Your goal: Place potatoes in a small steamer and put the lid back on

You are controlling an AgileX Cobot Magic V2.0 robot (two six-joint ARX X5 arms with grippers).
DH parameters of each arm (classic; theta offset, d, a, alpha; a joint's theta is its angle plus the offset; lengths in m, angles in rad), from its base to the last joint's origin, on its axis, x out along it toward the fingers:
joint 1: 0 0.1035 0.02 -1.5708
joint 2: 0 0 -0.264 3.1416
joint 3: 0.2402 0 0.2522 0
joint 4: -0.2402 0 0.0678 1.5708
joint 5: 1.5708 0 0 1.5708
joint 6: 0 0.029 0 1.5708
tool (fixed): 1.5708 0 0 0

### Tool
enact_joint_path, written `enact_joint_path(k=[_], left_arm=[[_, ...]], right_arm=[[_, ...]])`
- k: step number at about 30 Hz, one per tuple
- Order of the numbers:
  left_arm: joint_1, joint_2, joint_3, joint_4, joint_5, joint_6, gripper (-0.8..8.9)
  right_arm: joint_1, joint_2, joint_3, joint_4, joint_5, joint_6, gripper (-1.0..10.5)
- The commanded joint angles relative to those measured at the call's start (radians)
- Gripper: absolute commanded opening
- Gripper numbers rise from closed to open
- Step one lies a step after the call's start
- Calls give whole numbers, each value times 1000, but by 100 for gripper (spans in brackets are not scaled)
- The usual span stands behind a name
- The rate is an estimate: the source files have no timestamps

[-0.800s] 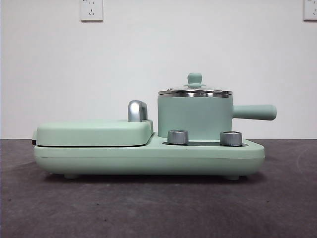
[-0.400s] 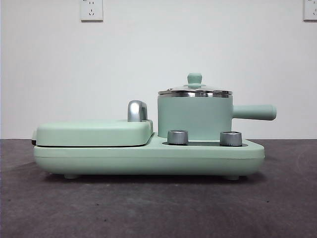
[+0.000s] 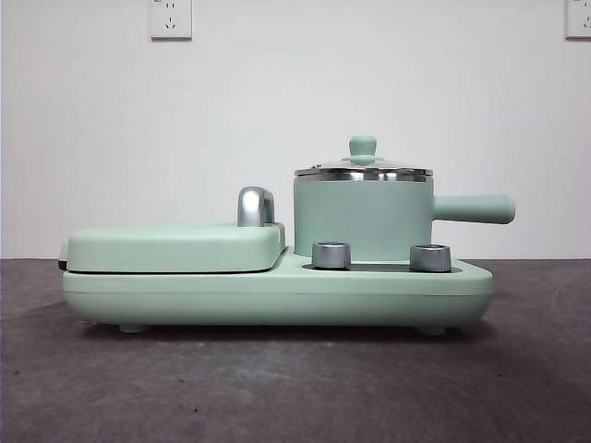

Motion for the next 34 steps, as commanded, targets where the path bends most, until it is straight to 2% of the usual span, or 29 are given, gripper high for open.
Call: enact_joint_path(k=[1,6,34], left_arm=[[1,0,-19,10,1,-5,6],[1,0,-19,10,1,-5,6],[1,0,-19,10,1,-5,6]], right_arm=[[-38,-45,-101,119,2,16,17],[-73,-110,-236,248,3,24,17],[-80,-110,-232,256,9,18,17]])
